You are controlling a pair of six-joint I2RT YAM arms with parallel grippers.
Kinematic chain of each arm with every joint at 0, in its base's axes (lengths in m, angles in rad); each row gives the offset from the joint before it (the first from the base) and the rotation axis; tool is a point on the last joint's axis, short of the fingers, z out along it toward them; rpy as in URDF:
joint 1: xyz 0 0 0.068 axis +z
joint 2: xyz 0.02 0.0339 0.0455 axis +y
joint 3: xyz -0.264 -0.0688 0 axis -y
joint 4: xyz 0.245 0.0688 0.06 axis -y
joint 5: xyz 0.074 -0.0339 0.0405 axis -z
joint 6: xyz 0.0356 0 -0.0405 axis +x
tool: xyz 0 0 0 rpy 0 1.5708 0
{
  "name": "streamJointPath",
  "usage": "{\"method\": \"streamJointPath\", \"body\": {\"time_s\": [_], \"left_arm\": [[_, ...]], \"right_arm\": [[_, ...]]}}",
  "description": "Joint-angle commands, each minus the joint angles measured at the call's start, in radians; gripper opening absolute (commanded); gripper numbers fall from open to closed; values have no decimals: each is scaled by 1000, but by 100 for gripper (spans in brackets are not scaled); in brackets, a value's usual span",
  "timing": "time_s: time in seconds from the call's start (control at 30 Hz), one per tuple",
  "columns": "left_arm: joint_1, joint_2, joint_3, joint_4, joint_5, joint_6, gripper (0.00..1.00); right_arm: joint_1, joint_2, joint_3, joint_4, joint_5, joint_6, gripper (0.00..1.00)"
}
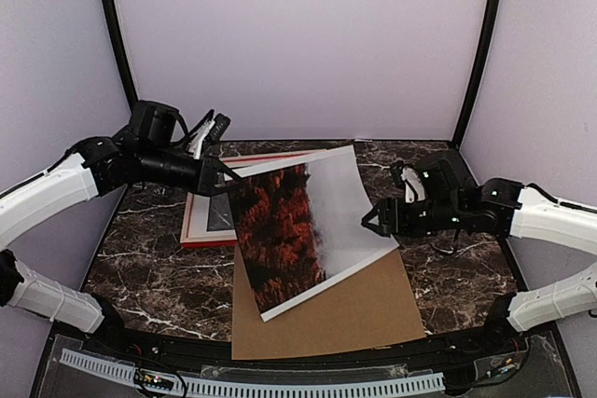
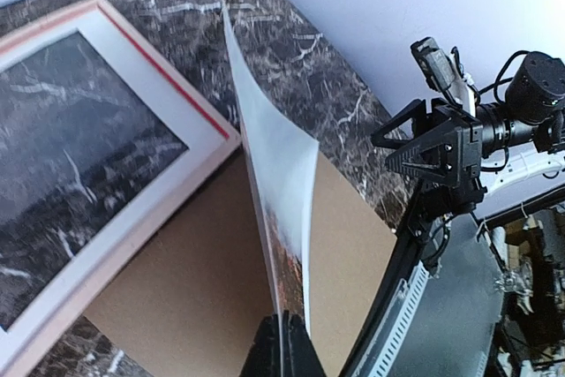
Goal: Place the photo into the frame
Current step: Pick up the photo from the backboard, then turn over the photo at the center of the board.
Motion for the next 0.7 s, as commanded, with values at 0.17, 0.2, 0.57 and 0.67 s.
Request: {"method": "streamJointPath", "body": {"time_s": [0.17,0.2,0.57,0.67], "left_arm": [[-3,15,449,-324,-599,182,0],[-2,18,472,-330,-623,196,0],[-222,190,590,-424,-733,478,0],[-317,277,558,-453,-833,490,0]], "right_arm": [[-109,-80,89,-139,55,-75,70],[-118,-82,90,-140,51,-77,70],[-231,-67,88,-116,-25,-76,72],[-287,-67,87,-109,-62,-75,73]]}}
